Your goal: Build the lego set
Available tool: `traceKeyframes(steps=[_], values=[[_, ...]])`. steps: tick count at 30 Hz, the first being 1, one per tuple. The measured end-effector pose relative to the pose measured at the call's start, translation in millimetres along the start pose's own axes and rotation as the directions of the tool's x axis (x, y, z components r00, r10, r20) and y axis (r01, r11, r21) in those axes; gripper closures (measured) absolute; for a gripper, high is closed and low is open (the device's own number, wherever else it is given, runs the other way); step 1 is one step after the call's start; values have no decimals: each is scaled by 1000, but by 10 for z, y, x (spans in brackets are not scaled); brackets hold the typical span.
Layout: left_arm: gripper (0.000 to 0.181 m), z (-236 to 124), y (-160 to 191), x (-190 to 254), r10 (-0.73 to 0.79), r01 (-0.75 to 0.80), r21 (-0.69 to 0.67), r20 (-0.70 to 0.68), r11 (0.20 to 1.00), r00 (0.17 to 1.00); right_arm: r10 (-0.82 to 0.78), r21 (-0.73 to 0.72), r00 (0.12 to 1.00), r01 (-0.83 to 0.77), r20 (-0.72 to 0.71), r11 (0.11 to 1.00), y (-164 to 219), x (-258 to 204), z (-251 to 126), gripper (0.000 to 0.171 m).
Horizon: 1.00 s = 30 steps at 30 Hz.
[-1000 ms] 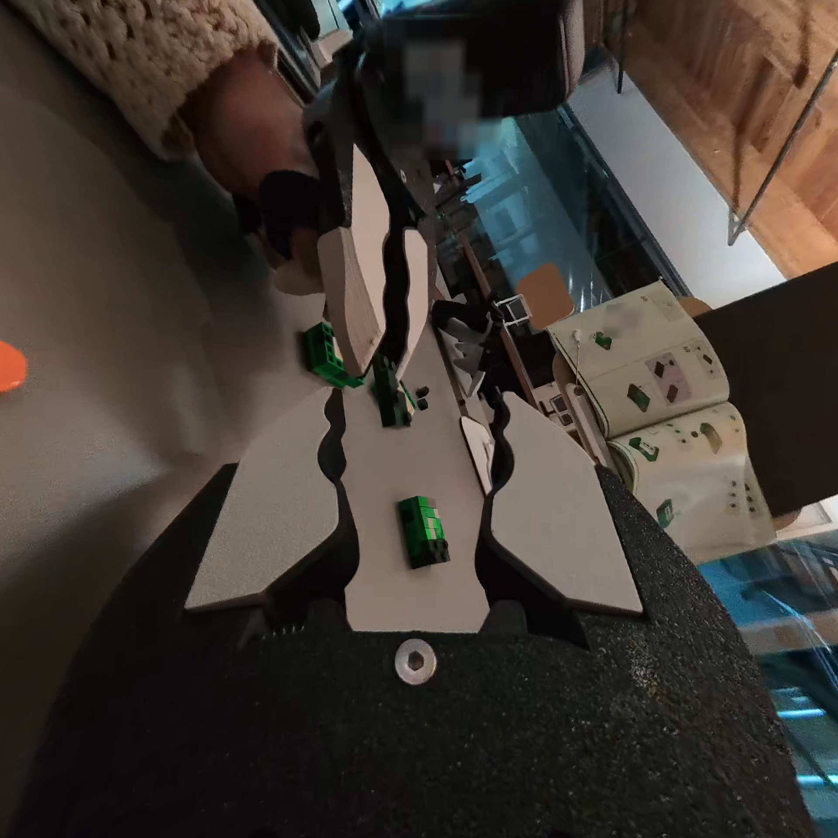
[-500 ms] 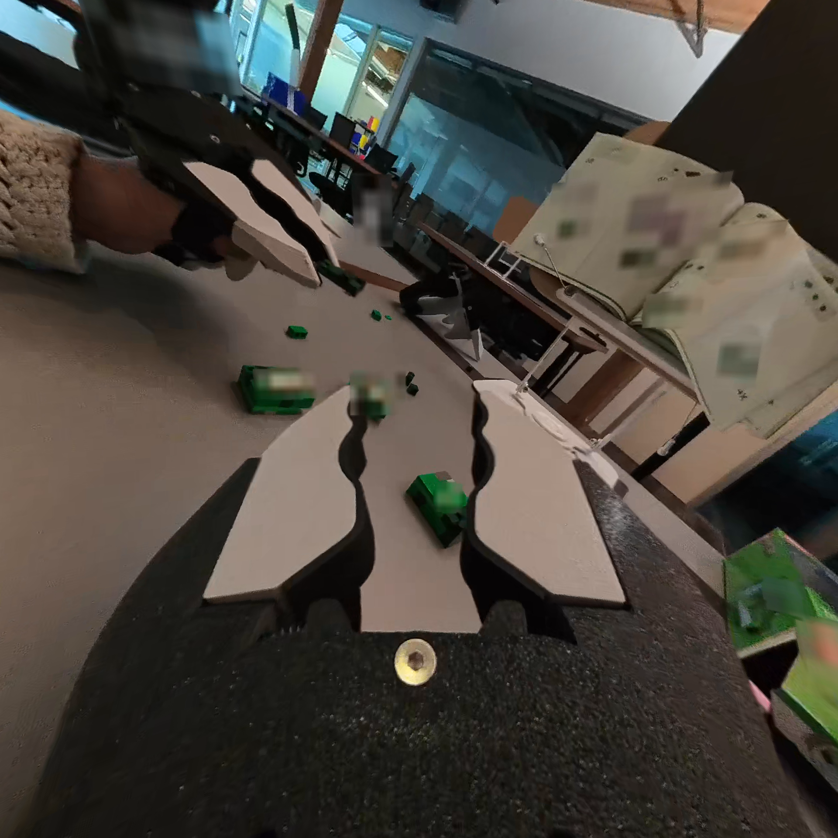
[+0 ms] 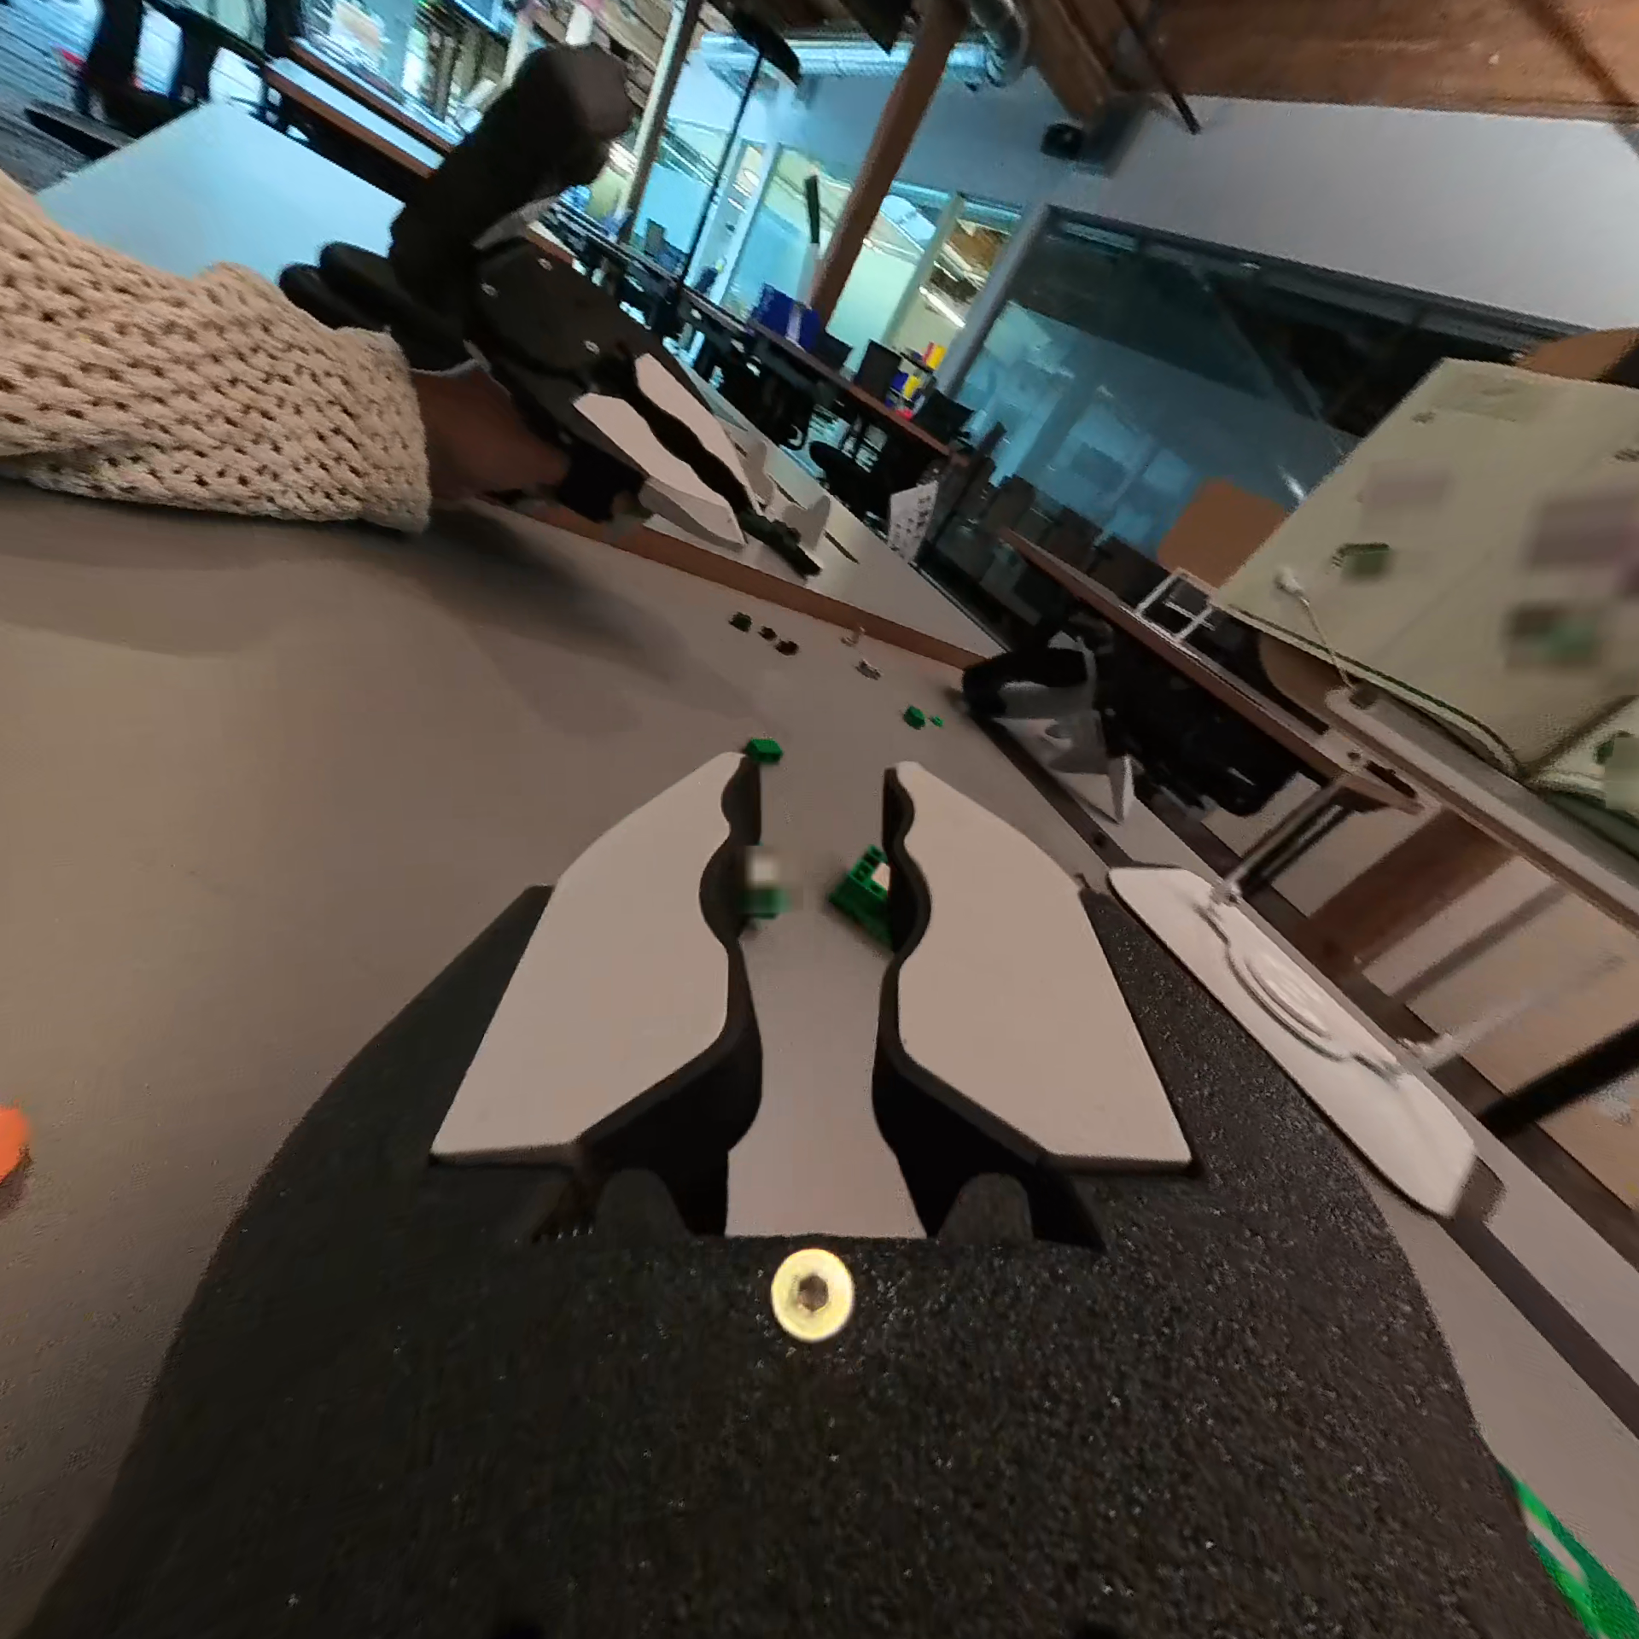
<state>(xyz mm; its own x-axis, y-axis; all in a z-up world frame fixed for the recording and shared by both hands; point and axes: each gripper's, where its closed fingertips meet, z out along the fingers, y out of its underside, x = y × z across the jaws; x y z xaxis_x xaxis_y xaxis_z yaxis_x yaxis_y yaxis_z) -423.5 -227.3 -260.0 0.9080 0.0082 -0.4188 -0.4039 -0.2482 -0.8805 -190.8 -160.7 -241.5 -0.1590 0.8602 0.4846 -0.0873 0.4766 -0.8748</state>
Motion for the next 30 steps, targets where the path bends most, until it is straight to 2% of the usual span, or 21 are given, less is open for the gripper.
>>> traceKeyframes(steps=[3, 6, 8, 11, 15, 19, 21, 25, 30], values=[[165, -25, 77, 0, 18, -18, -28, -23, 999, 1000, 42, 18, 998, -43, 49, 999, -57, -60, 130, 145], [166, -60, -11, 283, -13, 23, 37, -238, 999, 971, 92, 8, 983, -94, 156, 996, -159, -79, 405, 145], [166, -64, -2, 388, -40, 49, 20, -317, 999, 948, 98, -51, 956, -87, 277, 995, -200, -82, 697, 150], [166, -22, 119, 425, -35, 20, -49, -328, 999, 944, 103, -196, 889, -15, 446, 981, -154, -44, 1216, 148], [165, -9, 185, 411, -31, 6, -79, -324, 997, 946, 80, -299, 813, 118, 576, 947, 48, 94, 2009, 153], [166, -27, 178, 346, -46, 28, -62, -308, 998, 950, 197, -438, 689, 193, 698, 878, 383, 1, 2637, 152], [166, -24, 189, 353, -47, 26, -70, -311, 997, 949, 210, -450, 670, 206, 712, 869, 477, -71, 2911, 152], [166, 1, 248, 412, -33, -3, -110, -330, 994, 943, 232, -461, 641, 215, 731, 861, 633, -306, 3237, 151], [166, 7, 245, 398, -50, 16, -107, -326, 994, 944, 232, -499, 617, 302, 752, 812, 830, -342, 3328, 153]])
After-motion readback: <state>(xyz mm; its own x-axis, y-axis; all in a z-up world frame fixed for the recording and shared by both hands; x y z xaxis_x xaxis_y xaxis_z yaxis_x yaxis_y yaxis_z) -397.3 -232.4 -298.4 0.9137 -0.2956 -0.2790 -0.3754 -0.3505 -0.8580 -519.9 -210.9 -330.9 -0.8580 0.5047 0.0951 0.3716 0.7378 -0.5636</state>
